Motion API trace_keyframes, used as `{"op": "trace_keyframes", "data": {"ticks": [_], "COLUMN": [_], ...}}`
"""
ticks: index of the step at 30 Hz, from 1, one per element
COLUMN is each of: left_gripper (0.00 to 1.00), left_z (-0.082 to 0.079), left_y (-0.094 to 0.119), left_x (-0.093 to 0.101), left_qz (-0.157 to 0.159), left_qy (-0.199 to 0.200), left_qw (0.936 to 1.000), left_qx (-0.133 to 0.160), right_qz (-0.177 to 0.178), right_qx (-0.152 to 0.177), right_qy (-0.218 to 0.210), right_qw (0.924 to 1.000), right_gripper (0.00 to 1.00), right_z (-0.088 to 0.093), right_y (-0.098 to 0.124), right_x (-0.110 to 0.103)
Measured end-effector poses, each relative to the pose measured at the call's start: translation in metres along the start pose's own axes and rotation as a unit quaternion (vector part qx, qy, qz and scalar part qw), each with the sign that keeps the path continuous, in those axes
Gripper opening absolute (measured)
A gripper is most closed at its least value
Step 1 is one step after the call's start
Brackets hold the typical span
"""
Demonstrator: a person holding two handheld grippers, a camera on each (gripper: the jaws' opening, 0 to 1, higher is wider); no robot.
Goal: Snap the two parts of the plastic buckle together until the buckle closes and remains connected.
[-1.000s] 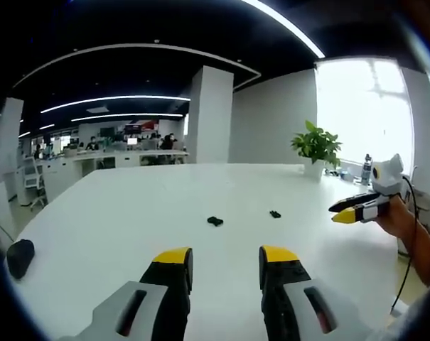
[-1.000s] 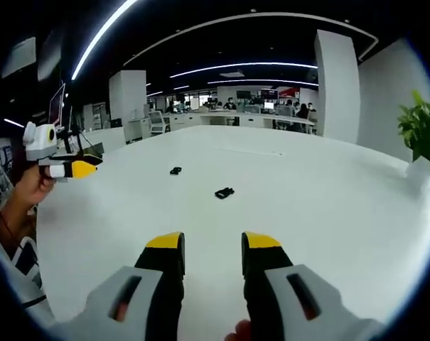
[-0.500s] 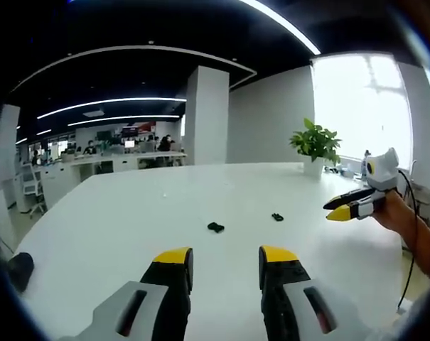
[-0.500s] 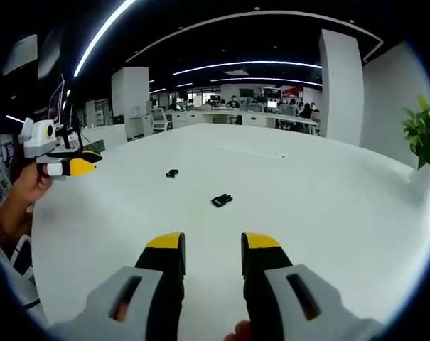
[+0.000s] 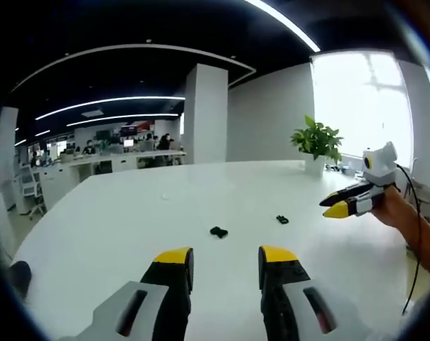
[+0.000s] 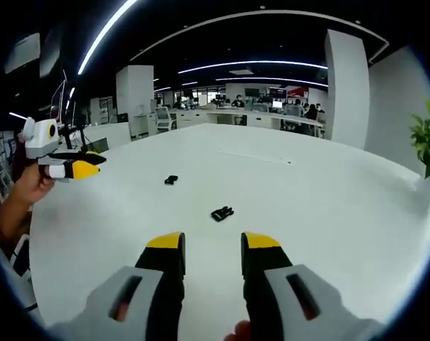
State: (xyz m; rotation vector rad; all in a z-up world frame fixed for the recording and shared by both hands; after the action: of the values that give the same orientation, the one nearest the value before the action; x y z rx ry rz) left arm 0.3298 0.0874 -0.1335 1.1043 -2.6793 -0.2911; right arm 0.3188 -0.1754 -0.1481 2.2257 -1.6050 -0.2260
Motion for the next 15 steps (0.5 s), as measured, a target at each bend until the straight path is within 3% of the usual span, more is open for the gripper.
{"op": "trace_keyframes", "data": {"ticks": [15], "left_gripper": [0.36], "left_z": [-0.006], "left_y": [-0.015], "left_x": [0.001], "left_qz": [0.012], "left_qy": [-0.002], "left_qw": [0.9999], "left_qx": [-0.003], "right_qz": [-0.012], "right_qx": [-0.012], "right_qy": [0.008], "right_qw": [0.9998], "right_gripper": [0.31], "right_z": [-0.001], "right_y": [-0.015], "right_x": [-0.005]}}
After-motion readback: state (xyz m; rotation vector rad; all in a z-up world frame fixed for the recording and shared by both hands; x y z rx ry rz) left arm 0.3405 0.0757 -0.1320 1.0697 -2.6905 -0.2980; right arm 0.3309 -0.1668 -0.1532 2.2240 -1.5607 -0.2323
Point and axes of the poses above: the point that each gripper's makers call its tool centre point, and the gripper's own axes: y roughly backward along the fingers, x roughly to its right, z roughly out of its underside, the point moved 3 cm from there along y, roughly backward along the fingers, and after that the axes turned 8 degrees about z, right-handed, at the moved point
